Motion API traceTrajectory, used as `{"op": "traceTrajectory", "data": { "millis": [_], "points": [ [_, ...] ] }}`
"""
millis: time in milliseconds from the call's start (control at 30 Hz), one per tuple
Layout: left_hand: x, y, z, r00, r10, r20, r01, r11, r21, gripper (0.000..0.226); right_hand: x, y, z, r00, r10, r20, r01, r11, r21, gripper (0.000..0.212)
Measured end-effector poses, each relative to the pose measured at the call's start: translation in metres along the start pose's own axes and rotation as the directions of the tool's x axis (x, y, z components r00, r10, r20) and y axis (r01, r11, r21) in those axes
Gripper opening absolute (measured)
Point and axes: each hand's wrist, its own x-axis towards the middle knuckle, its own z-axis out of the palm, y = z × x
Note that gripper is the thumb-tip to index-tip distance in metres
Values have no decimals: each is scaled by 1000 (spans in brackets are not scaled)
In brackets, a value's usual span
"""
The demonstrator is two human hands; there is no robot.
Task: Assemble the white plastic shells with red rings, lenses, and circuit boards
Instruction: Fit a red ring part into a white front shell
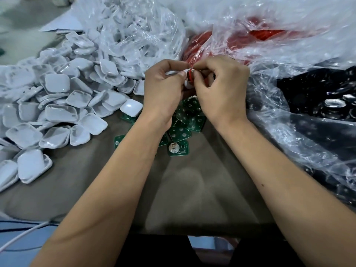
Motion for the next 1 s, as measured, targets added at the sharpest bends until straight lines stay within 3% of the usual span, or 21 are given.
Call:
{"op": "traceTrajectory", "data": {
  "millis": [333,767,1000],
  "points": [
    [5,-10,0,999,26,-37,-23,996,83,17,2,0,5,997,-51,57,56,994,-93,11],
    [2,-17,7,980,121,-161,-95,983,156,18,3,-1,6,992,-54,111,66,992,-111,10],
    [1,-18,7,978,139,-155,-115,981,155,12,3,-1,6,991,-76,109,86,991,-99,11]
  ]
}}
